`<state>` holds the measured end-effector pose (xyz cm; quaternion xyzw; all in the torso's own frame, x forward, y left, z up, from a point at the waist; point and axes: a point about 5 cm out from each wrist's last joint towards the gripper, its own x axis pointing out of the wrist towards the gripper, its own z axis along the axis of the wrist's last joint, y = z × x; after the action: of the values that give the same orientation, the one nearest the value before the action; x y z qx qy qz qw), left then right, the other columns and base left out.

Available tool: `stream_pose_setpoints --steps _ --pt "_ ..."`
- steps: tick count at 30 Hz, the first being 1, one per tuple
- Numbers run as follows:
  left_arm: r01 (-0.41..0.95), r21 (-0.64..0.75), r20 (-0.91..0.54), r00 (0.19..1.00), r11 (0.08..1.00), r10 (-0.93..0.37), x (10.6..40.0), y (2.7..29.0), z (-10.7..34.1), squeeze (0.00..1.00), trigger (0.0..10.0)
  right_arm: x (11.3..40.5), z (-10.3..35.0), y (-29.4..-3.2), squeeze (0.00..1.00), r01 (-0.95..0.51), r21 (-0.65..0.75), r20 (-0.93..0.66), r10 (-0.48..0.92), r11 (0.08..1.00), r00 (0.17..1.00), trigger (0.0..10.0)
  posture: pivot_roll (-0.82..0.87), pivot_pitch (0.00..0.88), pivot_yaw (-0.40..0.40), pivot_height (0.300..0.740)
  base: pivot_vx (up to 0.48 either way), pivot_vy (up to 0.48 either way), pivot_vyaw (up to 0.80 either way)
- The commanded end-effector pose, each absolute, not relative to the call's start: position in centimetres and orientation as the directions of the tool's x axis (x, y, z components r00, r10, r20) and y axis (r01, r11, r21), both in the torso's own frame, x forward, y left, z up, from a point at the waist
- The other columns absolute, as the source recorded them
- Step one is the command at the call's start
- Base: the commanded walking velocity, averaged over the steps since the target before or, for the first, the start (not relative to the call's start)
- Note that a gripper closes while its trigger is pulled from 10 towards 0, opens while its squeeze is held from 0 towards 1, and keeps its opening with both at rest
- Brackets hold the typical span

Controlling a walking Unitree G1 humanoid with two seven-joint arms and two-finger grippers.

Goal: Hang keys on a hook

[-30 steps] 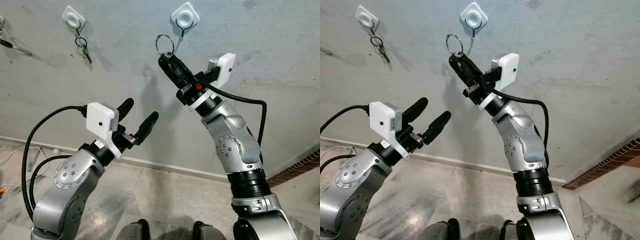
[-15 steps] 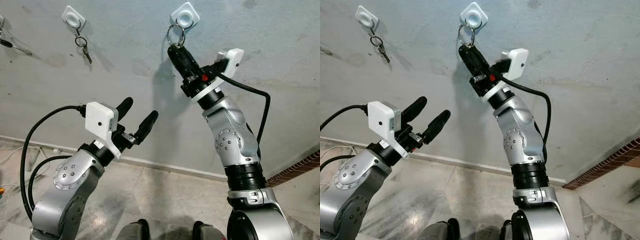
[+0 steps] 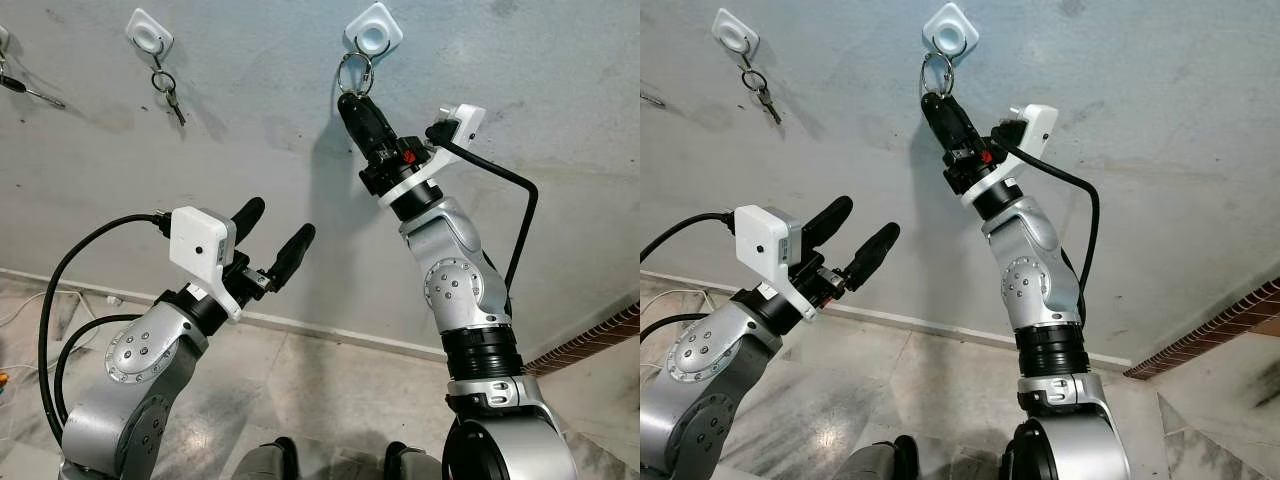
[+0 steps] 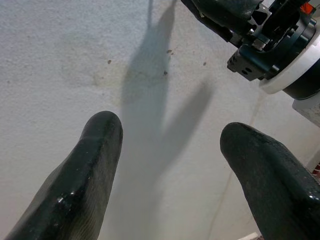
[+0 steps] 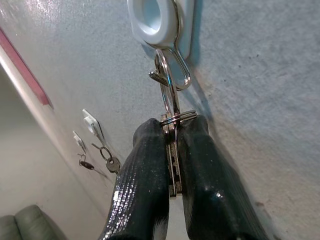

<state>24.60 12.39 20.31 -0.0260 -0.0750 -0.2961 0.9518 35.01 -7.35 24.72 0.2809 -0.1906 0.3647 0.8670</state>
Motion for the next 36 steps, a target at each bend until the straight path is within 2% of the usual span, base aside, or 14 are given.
stream_pose_setpoints --steps 1,13,17,18,25,29,32,34,36 --pt "0.554 0.01 0.151 0.822 0.832 -0.549 24.3 12.8 20.4 0.0 10.0 35.0 23.9 -7.3 0.0 -0.725 0.399 0.517 0.516 0.561 0.683 10.0 0.19 0.251 0.104 0.74 0.0 0.0 0.0" --pt "0.557 0.013 0.15 0.82 0.831 -0.552 24.4 12.8 20.5 0.0 10.0 34.8 22.7 -7.4 0.0 -0.696 0.457 0.492 0.495 0.553 0.716 10.0 0.18 0.253 0.107 0.74 0.0 0.0 0.0" --pt "0.556 0.013 0.158 0.82 0.831 -0.55 24.5 12.7 20.6 0.0 10.0 34.5 21.7 -7.7 0.0 -0.651 0.453 0.456 0.47 0.609 0.756 10.0 0.18 0.25 0.107 0.74 0.0 0.0 0.0" --pt "0.556 0.013 0.158 0.82 0.831 -0.551 24.5 12.7 20.6 0.0 10.0 34.5 21.7 -7.8 1.0 -0.646 0.45 0.455 0.463 0.617 0.76 10.0 0.18 0.248 0.108 0.74 0.0 0.0 0.0" --pt "0.559 0.013 0.157 0.818 0.829 -0.554 24.6 12.6 20.6 0.0 10.0 34.4 22.1 -8.2 1.0 -0.624 0.371 0.46 0.447 0.688 0.767 10.0 0.17 0.243 0.107 0.74 0.0 0.0 0.0" --pt "0.562 0.019 0.166 0.814 0.827 -0.557 24.7 12.4 20.8 0.0 10.0 34.5 22.1 -8.7 1.0 -0.536 0.224 0.437 0.408 0.814 0.802 10.0 0.18 0.237 0.109 0.74 0.0 0.0 0.0" --pt "0.56 0.021 0.176 0.813 0.828 -0.554 24.8 12.4 21.0 0.0 10.0 34.6 22.1 -8.9 1.0 -0.508 0.184 0.431 0.395 0.841 0.811 10.0 0.18 0.237 0.11 0.74 0.0 0.0 0.0" --pt "0.565 0.027 0.182 0.808 0.825 -0.56 24.8 12.3 21.2 0.0 10.0 34.5 21.6 -9.3 1.0 -0.435 0.077 0.415 0.367 0.897 0.832 10.0 0.18 0.232 0.111 0.74 0.0 0.0 0.0" --pt "0.566 0.027 0.185 0.807 0.824 -0.56 24.8 12.3 21.2 0.0 10.0 34.4 21.3 -9.5 1.0 -0.408 0.029 0.406 0.362 0.913 0.839 10.0 0.17 0.229 0.109 0.74 0.0 0.0 0.0"
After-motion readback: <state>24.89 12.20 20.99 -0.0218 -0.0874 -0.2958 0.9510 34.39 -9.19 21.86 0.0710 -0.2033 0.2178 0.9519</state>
